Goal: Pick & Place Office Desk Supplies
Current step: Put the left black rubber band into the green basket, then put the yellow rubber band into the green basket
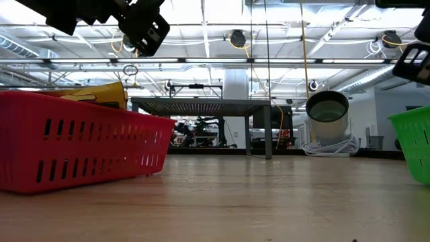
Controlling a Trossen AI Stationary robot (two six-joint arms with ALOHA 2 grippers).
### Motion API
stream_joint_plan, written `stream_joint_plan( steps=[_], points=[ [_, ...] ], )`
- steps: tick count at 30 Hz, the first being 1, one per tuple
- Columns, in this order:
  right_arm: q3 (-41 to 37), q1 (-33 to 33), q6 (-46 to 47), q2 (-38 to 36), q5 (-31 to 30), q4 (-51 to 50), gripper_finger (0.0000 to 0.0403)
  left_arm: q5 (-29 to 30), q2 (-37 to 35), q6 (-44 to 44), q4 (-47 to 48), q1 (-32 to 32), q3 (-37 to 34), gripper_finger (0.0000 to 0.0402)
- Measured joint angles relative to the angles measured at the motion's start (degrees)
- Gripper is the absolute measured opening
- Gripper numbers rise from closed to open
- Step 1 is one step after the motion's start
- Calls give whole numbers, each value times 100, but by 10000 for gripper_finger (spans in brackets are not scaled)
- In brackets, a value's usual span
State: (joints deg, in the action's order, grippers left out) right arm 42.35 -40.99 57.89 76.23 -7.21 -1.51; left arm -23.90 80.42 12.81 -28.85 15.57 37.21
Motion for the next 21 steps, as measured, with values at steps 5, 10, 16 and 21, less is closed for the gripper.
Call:
stream_joint_plan(
  steps=[5, 10, 16, 21],
  points=[
    [-348, 0, 7, 0, 147, 863, 41, 2, 0, 128, -6, 0, 0, 248],
    [-519, 0, 141, 0, 147, 1018, 85, 2, 0, 150, 7, 0, 0, 248],
    [-535, 0, 224, 0, 396, 997, 126, 2, 0, 157, 31, 0, 0, 248],
    [-535, 0, 297, 0, 453, 994, 144, 2, 0, 157, 32, 0, 0, 248]
  ],
)
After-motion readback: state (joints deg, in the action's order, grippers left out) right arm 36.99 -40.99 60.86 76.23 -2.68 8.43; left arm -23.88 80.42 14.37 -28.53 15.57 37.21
